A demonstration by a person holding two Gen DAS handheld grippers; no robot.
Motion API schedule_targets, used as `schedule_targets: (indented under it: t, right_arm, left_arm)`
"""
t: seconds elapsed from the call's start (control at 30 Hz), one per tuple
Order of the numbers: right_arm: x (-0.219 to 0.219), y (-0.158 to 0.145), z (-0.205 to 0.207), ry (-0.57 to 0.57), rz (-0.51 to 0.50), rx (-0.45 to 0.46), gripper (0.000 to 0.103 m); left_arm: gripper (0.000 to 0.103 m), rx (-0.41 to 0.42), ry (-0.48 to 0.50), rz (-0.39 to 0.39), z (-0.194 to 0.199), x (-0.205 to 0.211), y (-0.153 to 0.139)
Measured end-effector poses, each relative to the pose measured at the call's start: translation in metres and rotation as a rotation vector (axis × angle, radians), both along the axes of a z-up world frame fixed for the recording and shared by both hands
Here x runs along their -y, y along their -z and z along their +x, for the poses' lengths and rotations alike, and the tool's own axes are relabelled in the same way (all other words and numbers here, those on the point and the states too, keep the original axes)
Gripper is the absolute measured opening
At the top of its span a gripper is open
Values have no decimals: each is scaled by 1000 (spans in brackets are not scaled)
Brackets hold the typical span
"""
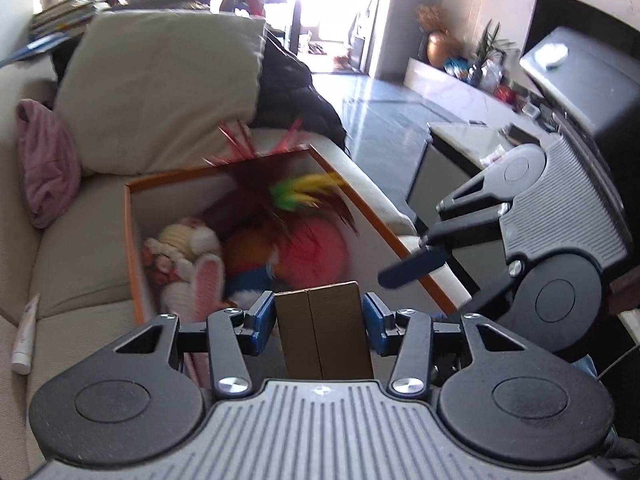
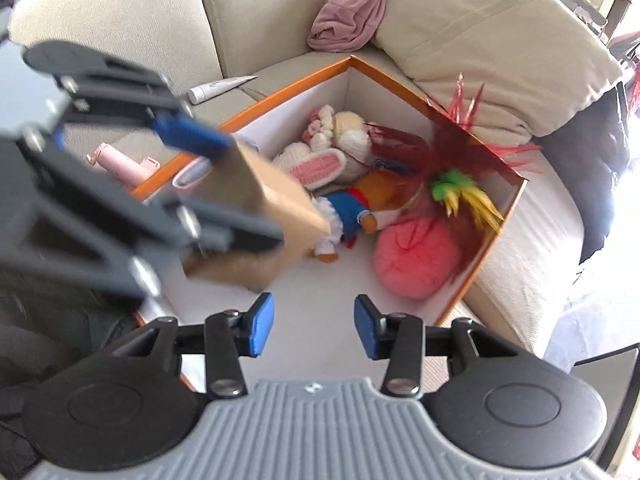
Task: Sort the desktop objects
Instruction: 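Lower the brown box into the orange-rimmed box and open the left tool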
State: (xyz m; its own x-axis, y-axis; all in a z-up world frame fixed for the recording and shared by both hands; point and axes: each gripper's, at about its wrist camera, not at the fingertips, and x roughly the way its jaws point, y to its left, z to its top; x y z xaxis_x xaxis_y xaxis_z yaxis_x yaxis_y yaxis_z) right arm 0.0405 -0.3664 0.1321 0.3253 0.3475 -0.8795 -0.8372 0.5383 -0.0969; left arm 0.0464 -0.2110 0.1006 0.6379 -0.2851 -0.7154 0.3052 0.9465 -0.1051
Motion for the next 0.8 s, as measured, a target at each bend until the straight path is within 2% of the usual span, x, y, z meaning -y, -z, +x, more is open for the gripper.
schedule_targets:
  t: [0.07, 0.17, 0.3, 0.5, 0.8]
  right_arm:
    - [-1, 7, -3, -11, -44, 25, 47]
    - [1, 15, -1, -18, -66, 15, 47]
    - [3, 17, -3, -34, -89, 17, 48]
    - [7, 21, -2, -41, -90, 7, 50]
    - [2, 32, -5, -95, -119, 1, 50]
  left_arm:
    - [54, -21, 23, 23, 1, 7, 7]
    - [55, -42, 49, 44, 0, 12, 14]
    - [55, -97, 42, 45, 5, 11, 26]
    - [55, -139, 72, 132, 7, 19, 43]
    - [54, -96, 126, 252, 2, 35, 50]
